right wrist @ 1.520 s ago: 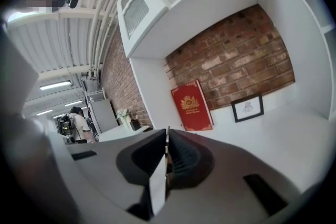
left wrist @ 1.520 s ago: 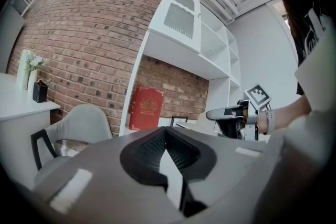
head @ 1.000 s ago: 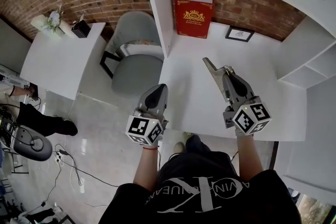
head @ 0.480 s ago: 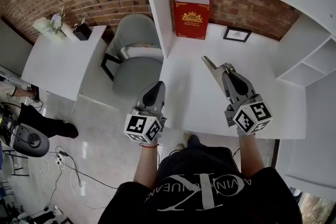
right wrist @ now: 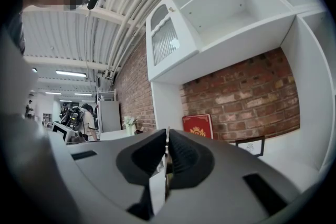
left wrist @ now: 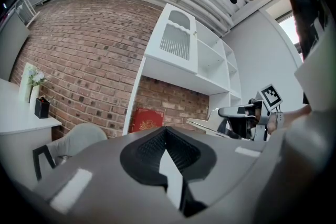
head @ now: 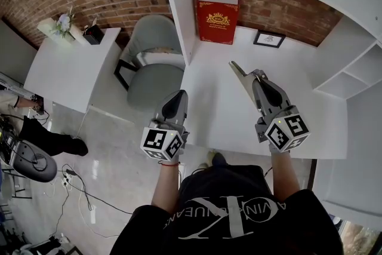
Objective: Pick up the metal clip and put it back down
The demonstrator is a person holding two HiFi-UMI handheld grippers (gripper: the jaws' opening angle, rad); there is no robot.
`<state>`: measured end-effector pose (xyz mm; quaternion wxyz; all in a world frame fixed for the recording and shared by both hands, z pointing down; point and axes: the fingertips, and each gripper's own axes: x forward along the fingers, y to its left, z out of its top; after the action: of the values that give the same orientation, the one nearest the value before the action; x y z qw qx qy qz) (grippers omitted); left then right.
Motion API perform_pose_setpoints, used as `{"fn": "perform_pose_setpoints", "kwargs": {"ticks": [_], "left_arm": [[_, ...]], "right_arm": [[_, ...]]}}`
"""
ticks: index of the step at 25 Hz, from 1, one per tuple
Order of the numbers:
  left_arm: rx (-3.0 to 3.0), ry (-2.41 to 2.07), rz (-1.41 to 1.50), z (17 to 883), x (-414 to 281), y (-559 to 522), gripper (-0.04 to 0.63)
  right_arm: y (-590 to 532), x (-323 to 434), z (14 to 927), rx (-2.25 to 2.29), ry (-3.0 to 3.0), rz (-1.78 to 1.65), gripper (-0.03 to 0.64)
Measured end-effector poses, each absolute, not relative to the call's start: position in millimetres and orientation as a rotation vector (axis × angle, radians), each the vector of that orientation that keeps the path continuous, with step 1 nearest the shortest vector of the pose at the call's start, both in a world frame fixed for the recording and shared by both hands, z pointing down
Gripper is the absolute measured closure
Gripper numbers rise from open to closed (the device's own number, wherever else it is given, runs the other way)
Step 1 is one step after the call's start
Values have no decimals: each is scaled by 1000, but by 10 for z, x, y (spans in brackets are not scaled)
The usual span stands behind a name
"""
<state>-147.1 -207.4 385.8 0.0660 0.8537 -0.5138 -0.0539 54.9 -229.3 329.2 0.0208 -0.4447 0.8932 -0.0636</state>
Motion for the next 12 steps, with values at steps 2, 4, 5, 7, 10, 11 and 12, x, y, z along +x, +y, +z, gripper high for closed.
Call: {"fn": "perform_pose_setpoints", "kwargs": {"ticks": [2,4,5,7,10,11,12], "left_arm": [[2571,-1554,-159,3862,-1480,-2074,588],[2567,-1558,-157,3866,-1487,-2083,588],[2565,-1561,-155,3868,-1492,-2088,588],[2561,-1566,-145,3880,-1504,-2098,588],[2555,-1571,-134,3917,-1515,-2111,588],[2553,-1572,-128,3937,-1517,-2113,588],[2550,-1572,-122,3964,-1518,-2114,588]], "right_arm": [[-2299,540,3299,-1374,2772,-201,591],[-2311,533,3308,-1367,2776,-206,591],[-2318,528,3314,-1363,2778,-209,591],[-2331,522,3333,-1359,2782,-218,591],[-2356,526,3382,-1358,2785,-242,591],[-2363,524,3404,-1359,2788,-252,591],[-2369,521,3429,-1359,2790,-262,591]]}}
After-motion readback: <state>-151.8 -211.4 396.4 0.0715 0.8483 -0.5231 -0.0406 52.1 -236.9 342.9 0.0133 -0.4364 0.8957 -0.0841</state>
